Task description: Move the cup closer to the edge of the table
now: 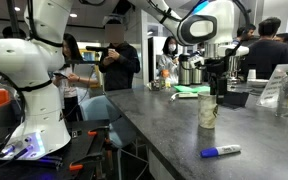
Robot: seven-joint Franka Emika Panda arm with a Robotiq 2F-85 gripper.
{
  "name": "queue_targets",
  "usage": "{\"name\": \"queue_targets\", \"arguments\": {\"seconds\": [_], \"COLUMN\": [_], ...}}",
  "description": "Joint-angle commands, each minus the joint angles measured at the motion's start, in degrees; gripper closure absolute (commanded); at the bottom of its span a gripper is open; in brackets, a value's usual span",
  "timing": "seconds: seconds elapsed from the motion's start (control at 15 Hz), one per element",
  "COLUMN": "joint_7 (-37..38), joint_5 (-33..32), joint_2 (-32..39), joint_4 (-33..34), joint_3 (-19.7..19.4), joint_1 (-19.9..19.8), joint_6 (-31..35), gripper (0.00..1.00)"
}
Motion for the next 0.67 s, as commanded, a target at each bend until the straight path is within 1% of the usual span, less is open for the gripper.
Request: {"name": "queue_targets", "arguments": {"seconds": [0.0, 0.13, 0.33, 0.47, 0.53, 0.6], "joint_7": [-4.67, -8.03, -11.38, -13.39, -14.04, -14.91], "joint_5": [-1.74, -1.81, -1.07, -1.11, -0.85, -0.65], "joint_2": [1.35, 1.47, 1.14, 1.23, 1.2, 0.86], "joint_4": [3.96, 4.11, 2.21, 1.05, 0.36, -0.58], "joint_3": [0.59, 0.91, 1.28, 1.47, 1.65, 1.93], "joint_1": [-0.82, -1.29, -1.85, -2.05, -2.11, -2.19], "joint_6": [-2.86, -3.76, -4.71, -4.92, -4.38, -3.37], "gripper": [0.32, 0.49, 0.73, 0.87, 0.95, 0.99]}}
